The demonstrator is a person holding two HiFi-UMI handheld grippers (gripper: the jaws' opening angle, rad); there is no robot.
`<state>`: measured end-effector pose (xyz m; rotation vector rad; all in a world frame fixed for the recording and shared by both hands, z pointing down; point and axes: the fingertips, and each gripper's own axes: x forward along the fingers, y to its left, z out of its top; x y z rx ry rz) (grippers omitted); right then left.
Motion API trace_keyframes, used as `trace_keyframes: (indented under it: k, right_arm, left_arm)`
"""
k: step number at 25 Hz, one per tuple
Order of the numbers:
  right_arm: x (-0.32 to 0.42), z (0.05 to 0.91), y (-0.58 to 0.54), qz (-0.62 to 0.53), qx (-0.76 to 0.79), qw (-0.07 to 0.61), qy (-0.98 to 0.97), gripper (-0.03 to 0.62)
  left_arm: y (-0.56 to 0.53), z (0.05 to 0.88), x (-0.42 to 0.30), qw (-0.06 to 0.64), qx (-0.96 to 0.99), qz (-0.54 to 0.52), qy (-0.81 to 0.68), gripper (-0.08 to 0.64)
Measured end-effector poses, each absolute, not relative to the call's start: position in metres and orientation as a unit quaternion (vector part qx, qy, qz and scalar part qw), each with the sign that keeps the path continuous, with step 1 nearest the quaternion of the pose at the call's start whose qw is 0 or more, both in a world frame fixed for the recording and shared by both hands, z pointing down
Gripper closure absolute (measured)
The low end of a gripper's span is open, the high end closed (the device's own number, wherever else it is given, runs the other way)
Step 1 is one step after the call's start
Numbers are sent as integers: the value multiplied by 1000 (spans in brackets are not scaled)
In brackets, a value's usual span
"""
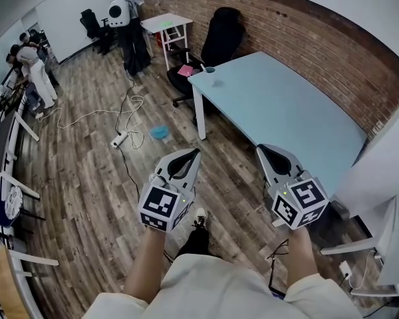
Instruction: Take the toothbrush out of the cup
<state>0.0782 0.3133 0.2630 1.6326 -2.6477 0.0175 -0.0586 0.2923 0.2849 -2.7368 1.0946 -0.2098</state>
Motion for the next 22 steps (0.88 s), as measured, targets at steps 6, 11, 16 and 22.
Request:
trace_keyframes:
  k: [6, 11, 16, 22]
  right_arm:
    - [88, 265, 258, -1, 537, 10, -843, 577]
    - [100, 266, 190, -2, 551, 17, -834, 577]
    - [100, 260, 116, -3, 557, 16, -830, 577]
    - [89, 260, 44, 0, 554, 7, -832, 577]
  left_arm:
    - [234, 290, -52, 97, -924, -65, 364, 552]
    - [163, 293, -47, 108, -924, -74, 360, 554]
    - [89, 291, -45, 114, -926, -85, 351, 554]
    - [19, 292, -48, 111, -928, -91, 345, 554]
